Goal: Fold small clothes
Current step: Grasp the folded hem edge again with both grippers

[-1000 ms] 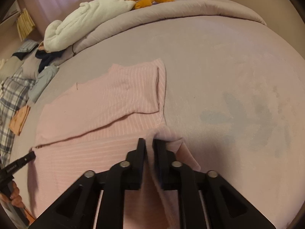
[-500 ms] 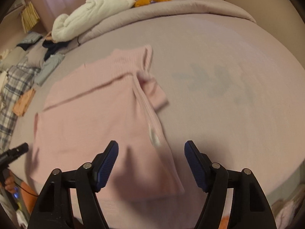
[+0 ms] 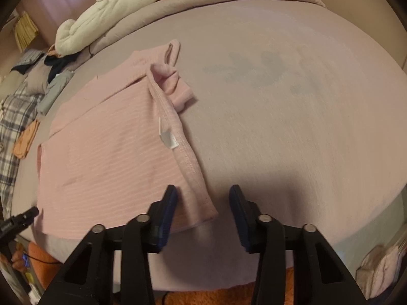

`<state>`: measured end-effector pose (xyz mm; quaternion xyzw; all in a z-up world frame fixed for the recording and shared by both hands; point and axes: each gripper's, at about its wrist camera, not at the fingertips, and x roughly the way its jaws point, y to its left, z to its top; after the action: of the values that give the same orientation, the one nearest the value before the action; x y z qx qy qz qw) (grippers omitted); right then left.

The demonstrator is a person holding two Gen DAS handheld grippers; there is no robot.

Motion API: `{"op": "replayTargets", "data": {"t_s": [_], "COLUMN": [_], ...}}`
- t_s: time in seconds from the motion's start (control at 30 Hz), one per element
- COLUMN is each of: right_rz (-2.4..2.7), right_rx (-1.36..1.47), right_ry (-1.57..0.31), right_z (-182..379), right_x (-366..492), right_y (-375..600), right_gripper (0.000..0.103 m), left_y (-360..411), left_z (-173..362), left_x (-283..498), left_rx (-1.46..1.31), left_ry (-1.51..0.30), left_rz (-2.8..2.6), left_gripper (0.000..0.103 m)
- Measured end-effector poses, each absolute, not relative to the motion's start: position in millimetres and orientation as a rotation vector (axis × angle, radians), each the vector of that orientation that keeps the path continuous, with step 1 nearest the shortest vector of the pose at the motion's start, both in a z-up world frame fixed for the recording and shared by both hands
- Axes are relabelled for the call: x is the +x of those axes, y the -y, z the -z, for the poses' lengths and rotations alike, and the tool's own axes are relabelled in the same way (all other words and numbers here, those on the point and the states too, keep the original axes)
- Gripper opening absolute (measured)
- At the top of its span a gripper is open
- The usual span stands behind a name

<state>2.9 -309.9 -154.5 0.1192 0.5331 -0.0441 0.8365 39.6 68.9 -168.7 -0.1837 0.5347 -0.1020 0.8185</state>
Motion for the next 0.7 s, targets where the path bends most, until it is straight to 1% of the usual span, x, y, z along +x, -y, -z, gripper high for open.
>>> {"op": "replayTargets", "data": {"t_s": [0.03,0.07,0.1,0.13,0.17,0.2,0.27,0.37,0.57,0.7], "right_rz": [0.093,0.084,0.063,0.051,0.038,0.034,0.016,-0.058,-0.161,-0.2], "right_rx": [0.248,0.251,0.268,0.282,0.299,0.303,0.311,0.359,0.385,0.375], "right_ry": [-1.131,-1.131,-1.132,-1.131,-1.126,-1.12,-1.104,-1.047,-0.83,-0.704], "right_z": [154.8,155.1,155.1,155.5,155.5,155.2,152.5,134.7,63.9,24.7], "right_x": [2.3,2.5,3.0,4.0,5.0,6.0,7.4,10.6,18.6,12.2], "right_y": [310.9,310.7,309.9,307.3,304.1,300.4,293.3,285.5,279.9,277.7], "right_gripper": [0.033,0.023,0.017,0.009,0.009,0.008,0.008,0.007,0.007,0.007], "left_y": [-68.0,-67.0,-64.6,-62.1,-60.2,-60.1,-60.3,-57.5,-55.9,-63.2], "left_z": [169.0,170.5,171.2,171.9,173.2,173.8,170.1,147.0,65.0,24.0], "left_x": [37.3,35.8,34.6,33.7,33.1,33.1,33.6,35.1,38.9,33.6], "left_rx": [-0.382,-0.369,-0.357,-0.348,-0.349,-0.355,-0.359,-0.345,-0.313,-0.323], "left_ry": [-1.143,-1.15,-1.157,-1.164,-1.174,-1.183,-1.18,-1.134,-0.932,-0.839], "left_rz": [0.22,0.224,0.231,0.245,0.254,0.256,0.244,0.266,0.32,0.349], "left_gripper": [0.052,0.045,0.039,0.025,0.012,0.008,0.005,0.005,0.005,0.005]}}
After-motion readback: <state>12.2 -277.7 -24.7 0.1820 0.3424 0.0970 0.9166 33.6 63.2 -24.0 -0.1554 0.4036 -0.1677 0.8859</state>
